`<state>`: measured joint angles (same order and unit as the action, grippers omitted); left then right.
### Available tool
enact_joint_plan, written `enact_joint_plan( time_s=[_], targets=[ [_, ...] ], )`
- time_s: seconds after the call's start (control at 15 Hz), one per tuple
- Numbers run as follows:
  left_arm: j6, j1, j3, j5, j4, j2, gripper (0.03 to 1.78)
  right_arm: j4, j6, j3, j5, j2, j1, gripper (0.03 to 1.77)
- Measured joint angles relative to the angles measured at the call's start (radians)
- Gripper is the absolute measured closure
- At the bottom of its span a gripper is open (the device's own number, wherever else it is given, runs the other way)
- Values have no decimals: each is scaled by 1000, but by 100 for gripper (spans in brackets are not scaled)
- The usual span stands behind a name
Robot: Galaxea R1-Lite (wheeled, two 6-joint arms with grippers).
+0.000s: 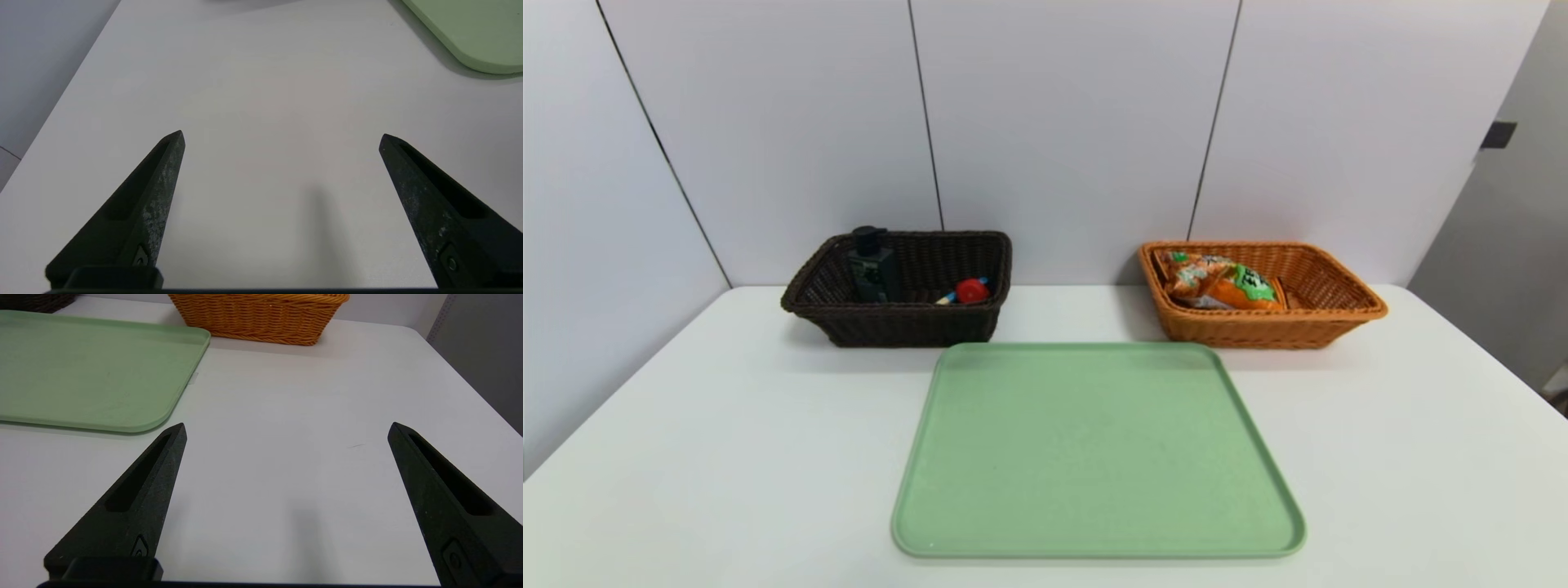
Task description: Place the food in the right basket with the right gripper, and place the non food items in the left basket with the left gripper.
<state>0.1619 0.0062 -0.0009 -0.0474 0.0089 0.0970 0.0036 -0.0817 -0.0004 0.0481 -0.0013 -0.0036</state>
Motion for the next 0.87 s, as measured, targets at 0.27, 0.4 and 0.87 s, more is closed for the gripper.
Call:
enact_joint_plan(
  time_s=[0.27,0.4,0.87],
  targets=[
    [-19,-7,-3,-2,1,-76,12,0,3,0,0,0,0,10],
    [-47,-8,-1,0,1,-89,12,1,13,0,0,0,0,10],
    [-95,-9,-1,5,0,-96,12,-4,63,0,-26,0,0,10]
  ],
)
